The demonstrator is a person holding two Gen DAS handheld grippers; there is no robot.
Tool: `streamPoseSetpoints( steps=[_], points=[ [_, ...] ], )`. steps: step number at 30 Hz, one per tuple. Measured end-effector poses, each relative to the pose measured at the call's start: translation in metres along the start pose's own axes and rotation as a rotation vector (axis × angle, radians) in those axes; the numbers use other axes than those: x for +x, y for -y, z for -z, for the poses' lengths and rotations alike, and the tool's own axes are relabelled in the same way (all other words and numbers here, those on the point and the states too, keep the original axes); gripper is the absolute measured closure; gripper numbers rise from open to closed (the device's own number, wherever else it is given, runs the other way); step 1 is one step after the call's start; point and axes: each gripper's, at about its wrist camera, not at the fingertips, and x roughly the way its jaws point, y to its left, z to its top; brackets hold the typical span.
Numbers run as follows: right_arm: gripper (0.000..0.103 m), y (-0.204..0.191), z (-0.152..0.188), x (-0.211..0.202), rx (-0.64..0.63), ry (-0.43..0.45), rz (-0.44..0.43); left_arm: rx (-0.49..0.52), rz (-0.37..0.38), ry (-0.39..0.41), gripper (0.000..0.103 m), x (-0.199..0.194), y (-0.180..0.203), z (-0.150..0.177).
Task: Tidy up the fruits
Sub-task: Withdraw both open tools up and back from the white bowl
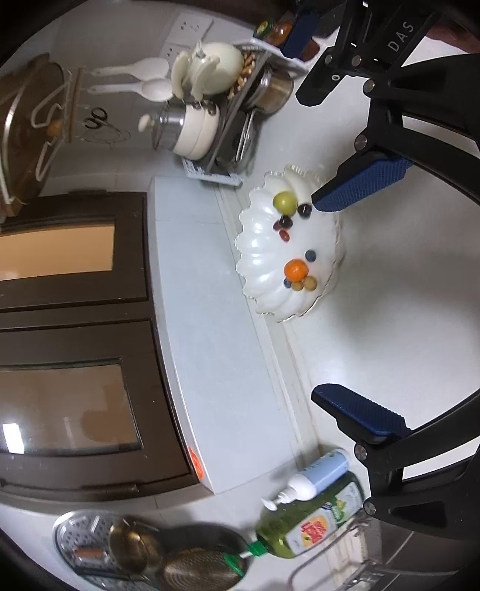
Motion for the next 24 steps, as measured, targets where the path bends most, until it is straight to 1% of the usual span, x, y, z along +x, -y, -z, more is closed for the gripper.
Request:
streamPoseSetpoints(
  steps=[2, 5, 7, 11, 14, 18, 24],
  points=[
    [0.027, 0.000, 0.008, -0.017, 0.002, 0.010, 0.001, -0.007, -0.008, 0.025, 0.007, -0.020, -0.001, 0.010],
    [0.026, 0.000, 0.023, -0.047, -0.008, 0.025, -0.012, -0.008, -0.031, 0.075, 0.000, -0.055, -0.001, 0.026],
    [0.026, 0.000, 0.033, -0.069, -0.016, 0.044, -0.018, -0.014, -0.040, 0.093, 0.000, -0.079, 0.002, 0.039],
    [0.026, 0.002, 0.054, -0.110, -0.026, 0.063, -0.027, -0.018, -0.039, 0.097, 0.000, -0.115, 0.009, 0.060],
    [0.026, 0.005, 0.067, -0.134, -0.029, 0.075, -0.008, -0.012, -0.054, 0.104, 0.000, -0.141, 0.014, 0.074],
    [0.026, 0.008, 0.082, -0.168, -0.037, 0.089, -0.004, -0.003, -0.063, 0.105, 0.000, -0.170, 0.021, 0.090],
    [0.026, 0.013, 0.098, -0.202, -0.019, 0.115, 0.000, -0.008, -0.058, 0.110, 0.000, -0.205, 0.023, 0.106]
  ],
)
